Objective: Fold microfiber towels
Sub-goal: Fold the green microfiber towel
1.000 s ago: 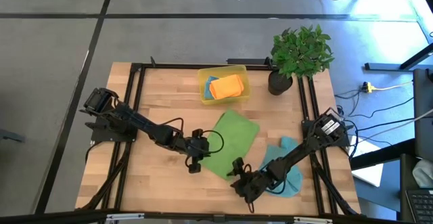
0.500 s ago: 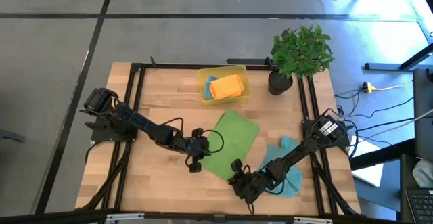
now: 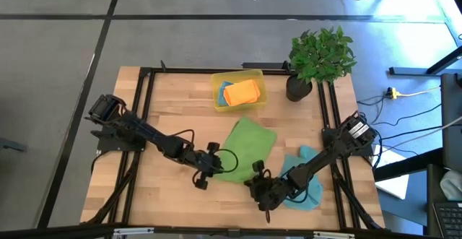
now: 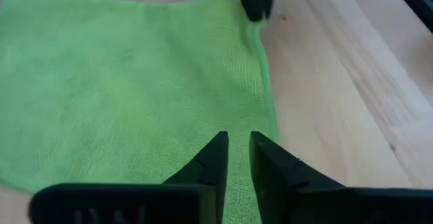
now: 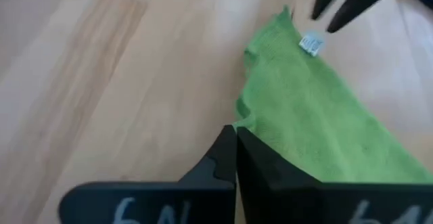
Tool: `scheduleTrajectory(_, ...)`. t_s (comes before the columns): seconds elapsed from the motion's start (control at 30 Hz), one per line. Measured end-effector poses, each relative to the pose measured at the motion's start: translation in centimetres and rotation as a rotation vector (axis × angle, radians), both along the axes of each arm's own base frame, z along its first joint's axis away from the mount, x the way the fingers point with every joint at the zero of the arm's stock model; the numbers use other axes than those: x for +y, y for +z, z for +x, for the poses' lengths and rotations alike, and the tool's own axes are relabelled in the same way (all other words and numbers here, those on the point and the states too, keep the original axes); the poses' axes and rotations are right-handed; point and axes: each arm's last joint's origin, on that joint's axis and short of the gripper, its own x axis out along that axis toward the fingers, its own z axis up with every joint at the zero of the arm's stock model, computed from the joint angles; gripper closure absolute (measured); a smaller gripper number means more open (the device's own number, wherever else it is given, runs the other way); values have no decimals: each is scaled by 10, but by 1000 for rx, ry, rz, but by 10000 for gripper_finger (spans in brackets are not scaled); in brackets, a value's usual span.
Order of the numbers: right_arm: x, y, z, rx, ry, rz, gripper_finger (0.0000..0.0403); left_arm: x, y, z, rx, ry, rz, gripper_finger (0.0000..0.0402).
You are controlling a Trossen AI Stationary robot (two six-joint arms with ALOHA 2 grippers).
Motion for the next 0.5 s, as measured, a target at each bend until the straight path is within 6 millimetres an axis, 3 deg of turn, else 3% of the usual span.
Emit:
scheduleTrajectory(0.33,-6,20,-4,-70,-107,-4,401,-12,-4,-10,49,-44,81,240)
scheduleTrajectory(0.5,-10,29,-6,-109,-181,-13,402,-23,-8,-17,71,-38,84,206)
